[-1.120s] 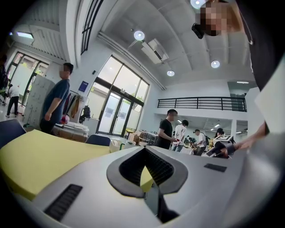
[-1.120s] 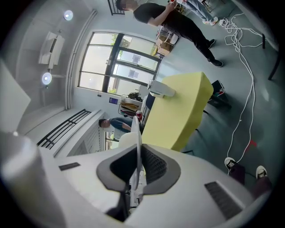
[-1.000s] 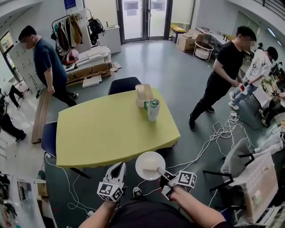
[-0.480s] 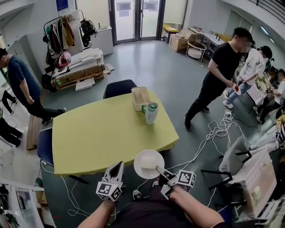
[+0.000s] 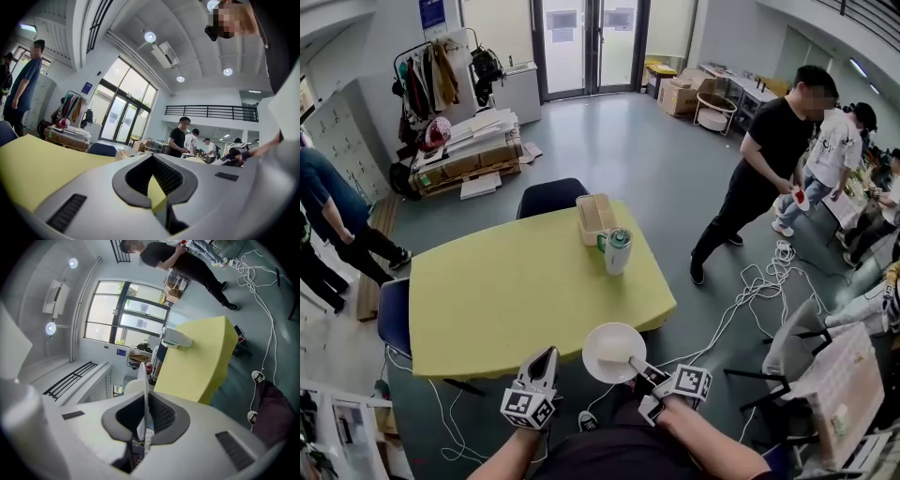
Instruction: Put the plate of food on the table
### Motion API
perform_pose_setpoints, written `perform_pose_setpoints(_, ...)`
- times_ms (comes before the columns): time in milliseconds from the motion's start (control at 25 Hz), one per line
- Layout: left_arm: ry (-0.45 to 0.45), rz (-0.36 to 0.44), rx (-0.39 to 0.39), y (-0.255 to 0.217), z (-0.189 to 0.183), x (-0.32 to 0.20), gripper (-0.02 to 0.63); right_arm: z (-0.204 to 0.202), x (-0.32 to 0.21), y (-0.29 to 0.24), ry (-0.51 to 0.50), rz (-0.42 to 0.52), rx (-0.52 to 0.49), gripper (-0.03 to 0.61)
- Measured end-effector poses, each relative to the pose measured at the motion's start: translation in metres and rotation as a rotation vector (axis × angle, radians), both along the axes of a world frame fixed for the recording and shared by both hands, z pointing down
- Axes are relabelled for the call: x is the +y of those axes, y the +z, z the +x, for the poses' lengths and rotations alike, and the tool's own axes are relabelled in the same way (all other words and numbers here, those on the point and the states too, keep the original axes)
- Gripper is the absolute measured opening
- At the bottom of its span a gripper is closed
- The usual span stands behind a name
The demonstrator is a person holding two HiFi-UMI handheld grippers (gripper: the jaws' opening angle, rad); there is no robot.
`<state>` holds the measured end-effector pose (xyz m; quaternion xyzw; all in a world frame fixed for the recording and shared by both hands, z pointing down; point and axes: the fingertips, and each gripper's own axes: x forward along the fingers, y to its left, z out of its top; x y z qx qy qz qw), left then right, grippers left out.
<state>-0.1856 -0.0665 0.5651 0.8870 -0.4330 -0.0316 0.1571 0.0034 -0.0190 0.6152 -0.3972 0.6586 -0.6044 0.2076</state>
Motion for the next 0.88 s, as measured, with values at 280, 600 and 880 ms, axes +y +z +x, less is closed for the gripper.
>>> perform_pose_setpoints(280, -0.051, -0.01, -0.009, 0.0, 0.022, -0.043, 0.008, 0.025, -0.048, 0.0, -0.043, -0.016, 0.005, 0.029)
perform_pose_setpoints(600, -0.136, 0.001, -0.014, -0.007, 0.062, -0.101, 0.008, 0.058, -0.117, 0.003, -0.145, -0.001, -0.005, 0.029)
perform_pose_setpoints(880, -0.212, 0.008, -0.033, -0.021, 0.091, -0.139, 0.008, 0.078, -0.162, 0.0, -0.242, -0.003, -0.031, 0.029)
